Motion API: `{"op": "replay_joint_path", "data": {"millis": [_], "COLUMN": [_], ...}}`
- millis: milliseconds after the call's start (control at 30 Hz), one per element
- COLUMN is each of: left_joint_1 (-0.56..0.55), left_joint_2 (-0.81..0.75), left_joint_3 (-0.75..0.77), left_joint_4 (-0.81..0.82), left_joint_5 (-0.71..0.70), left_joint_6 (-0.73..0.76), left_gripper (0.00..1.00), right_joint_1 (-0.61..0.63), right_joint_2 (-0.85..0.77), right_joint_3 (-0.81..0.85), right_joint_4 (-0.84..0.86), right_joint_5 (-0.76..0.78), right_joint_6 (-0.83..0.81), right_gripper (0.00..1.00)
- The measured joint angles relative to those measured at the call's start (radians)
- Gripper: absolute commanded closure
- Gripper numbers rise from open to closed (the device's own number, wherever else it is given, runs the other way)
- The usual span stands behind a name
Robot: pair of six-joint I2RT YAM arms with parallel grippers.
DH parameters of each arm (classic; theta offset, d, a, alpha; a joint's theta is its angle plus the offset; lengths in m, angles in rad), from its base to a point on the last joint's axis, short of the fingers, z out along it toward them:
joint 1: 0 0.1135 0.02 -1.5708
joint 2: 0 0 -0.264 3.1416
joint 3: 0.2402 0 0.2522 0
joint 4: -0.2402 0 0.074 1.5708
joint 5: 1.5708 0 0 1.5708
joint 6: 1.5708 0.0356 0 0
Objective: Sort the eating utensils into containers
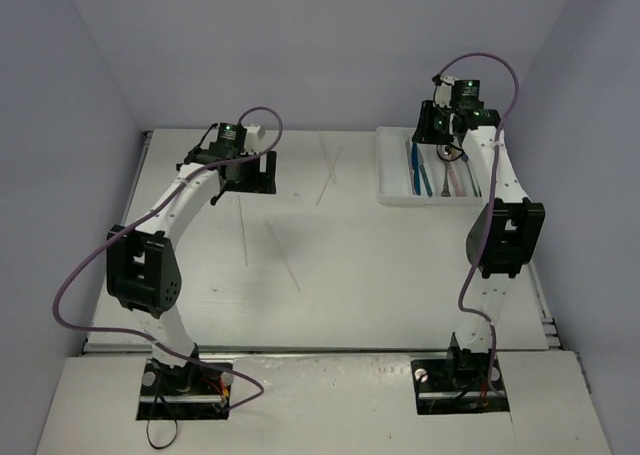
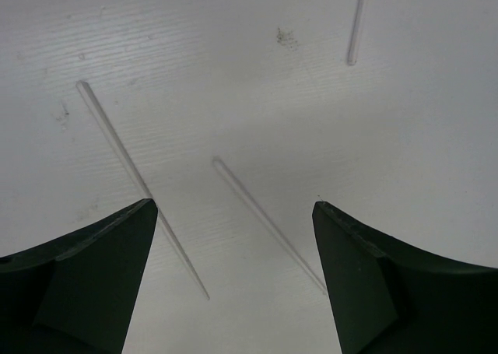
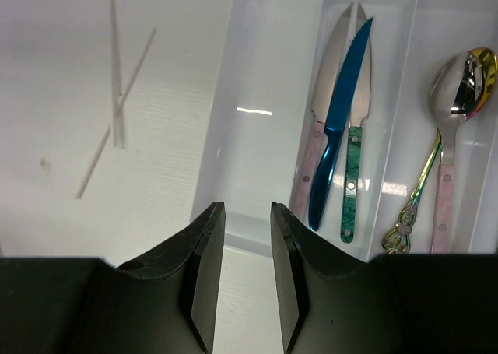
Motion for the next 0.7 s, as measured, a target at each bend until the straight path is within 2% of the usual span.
{"op": "replay_joint_path", "data": {"millis": [167, 333, 533, 700], "left_joint_1": [-0.010, -0.004, 0.034, 0.077], "left_joint_2": [0.065, 0.057, -0.040, -0.124], "left_joint_3": [0.001, 0.001, -0.052, -0.080], "left_joint_4": [-0.002, 0.004, 0.027, 0.024], "left_joint_5": [0.004, 0.029, 0.076, 0.094], "left_joint_6": [0.001, 0.003, 0.009, 0.011], "left_gripper": [0.20, 0.10, 0.09, 0.09], "right_joint_1": [0.047, 0.174, 0.326, 0.394], "right_joint_2": [-0.027, 0.010, 0.178, 0.326], "right_joint_3": [-0.012, 0.029, 0.218, 0.307], "right_joint_4": [0.000, -0.015, 0.003, 0.011], "right_joint_5": [0.017, 0.067, 0.093, 0.105], "right_joint_6": [-0.003, -0.011, -0.013, -0.013], "right_gripper": [0.73, 0.75, 0.75, 0.77]}}
